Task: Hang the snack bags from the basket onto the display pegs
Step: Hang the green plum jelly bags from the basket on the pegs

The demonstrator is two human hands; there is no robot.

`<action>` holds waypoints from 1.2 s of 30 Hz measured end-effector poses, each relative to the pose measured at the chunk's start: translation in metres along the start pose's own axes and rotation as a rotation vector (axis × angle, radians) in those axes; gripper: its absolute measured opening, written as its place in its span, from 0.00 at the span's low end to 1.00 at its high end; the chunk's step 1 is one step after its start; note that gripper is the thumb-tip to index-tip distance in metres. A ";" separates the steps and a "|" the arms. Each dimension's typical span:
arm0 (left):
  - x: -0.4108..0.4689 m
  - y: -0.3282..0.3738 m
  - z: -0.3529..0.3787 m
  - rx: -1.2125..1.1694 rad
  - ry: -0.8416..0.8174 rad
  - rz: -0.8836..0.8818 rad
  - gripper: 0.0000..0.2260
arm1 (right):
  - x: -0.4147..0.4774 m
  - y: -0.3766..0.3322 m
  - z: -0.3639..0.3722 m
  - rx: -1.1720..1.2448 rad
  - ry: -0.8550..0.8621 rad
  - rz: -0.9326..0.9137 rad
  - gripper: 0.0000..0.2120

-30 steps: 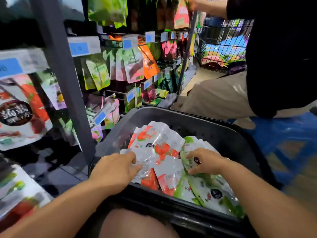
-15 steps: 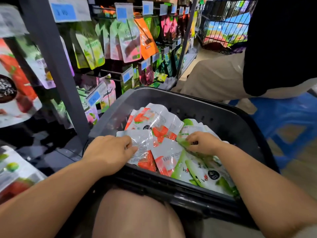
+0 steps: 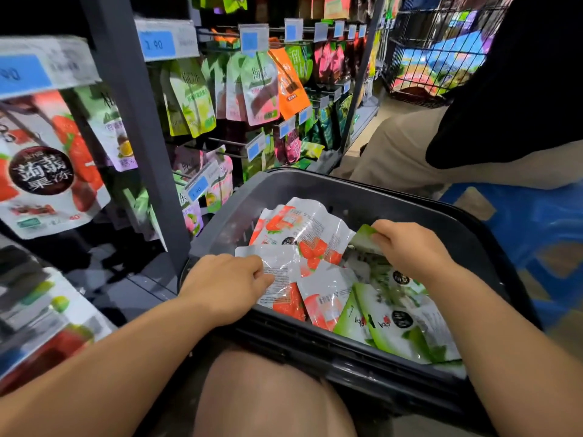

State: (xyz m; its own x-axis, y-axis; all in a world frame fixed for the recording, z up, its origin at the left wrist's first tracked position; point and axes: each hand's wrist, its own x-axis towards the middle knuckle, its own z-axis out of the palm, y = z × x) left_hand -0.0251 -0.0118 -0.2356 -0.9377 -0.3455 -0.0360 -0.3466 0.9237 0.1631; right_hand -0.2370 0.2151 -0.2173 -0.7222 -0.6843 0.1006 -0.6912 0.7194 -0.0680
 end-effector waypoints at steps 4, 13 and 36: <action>-0.001 0.002 -0.002 -0.013 -0.005 -0.004 0.17 | -0.006 -0.005 -0.015 -0.145 0.129 -0.059 0.11; -0.003 0.008 -0.007 -0.024 -0.007 -0.017 0.16 | -0.015 -0.021 -0.034 0.081 0.697 -0.299 0.16; 0.027 0.017 -0.018 -0.908 0.098 -0.243 0.10 | 0.012 -0.004 -0.004 0.573 -0.100 0.104 0.11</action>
State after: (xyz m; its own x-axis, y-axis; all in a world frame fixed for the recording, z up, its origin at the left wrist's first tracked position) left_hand -0.0559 -0.0088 -0.2163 -0.8215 -0.5625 -0.0934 -0.3429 0.3565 0.8691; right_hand -0.2426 0.2049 -0.2117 -0.7666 -0.6415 -0.0274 -0.5005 0.6238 -0.6003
